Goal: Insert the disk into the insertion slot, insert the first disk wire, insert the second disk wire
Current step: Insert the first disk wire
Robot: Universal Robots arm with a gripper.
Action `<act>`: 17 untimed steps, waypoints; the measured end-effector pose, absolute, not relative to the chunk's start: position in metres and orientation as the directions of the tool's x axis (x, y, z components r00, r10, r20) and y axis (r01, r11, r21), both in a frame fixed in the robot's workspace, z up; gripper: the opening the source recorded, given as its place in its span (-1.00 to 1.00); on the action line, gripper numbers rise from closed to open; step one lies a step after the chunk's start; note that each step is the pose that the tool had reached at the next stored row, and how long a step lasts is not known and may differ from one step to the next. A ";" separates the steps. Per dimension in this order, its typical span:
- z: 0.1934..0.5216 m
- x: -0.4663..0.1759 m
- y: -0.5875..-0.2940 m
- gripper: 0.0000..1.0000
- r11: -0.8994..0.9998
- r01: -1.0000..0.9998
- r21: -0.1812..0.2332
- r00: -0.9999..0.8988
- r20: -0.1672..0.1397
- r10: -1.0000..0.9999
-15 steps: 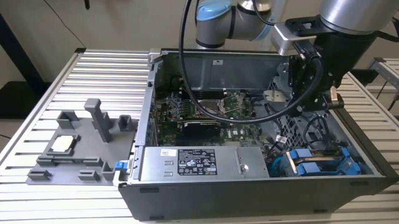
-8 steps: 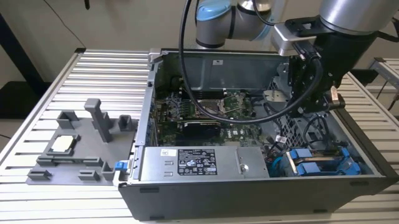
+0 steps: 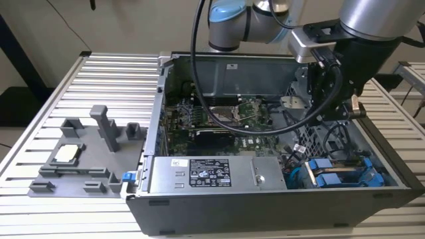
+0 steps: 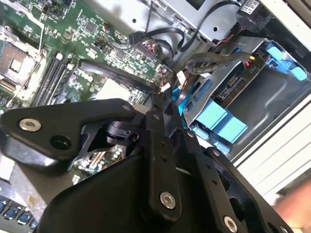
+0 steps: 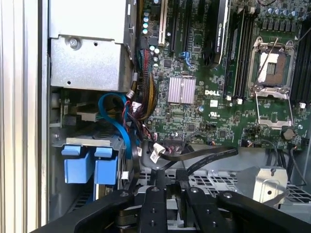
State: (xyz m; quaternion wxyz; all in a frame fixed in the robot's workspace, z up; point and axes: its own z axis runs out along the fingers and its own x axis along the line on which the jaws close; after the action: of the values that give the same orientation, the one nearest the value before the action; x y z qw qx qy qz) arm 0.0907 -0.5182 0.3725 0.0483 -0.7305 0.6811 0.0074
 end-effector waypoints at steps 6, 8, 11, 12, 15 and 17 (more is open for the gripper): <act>0.373 0.091 -0.518 -0.68 -0.067 -0.996 -0.062 0.072 -0.087 -0.994; 0.374 0.091 -0.518 -0.80 -0.067 -0.996 -0.062 0.072 -0.088 -0.994; 0.376 0.091 -0.518 -0.80 -0.067 -0.996 -0.062 0.072 -0.087 -0.994; 0.378 0.091 -0.518 -0.80 -0.067 -0.996 -0.062 0.072 -0.087 -0.994; 0.384 0.091 -0.518 -0.76 -0.067 -0.996 -0.062 0.072 -0.084 -0.994; 0.384 0.090 -0.518 -0.65 -0.068 -0.996 -0.061 0.072 -0.069 -0.995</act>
State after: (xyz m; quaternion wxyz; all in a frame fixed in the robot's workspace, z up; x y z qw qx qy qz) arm 0.0905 -0.5184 0.3843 0.0460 -0.7307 0.6811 0.0043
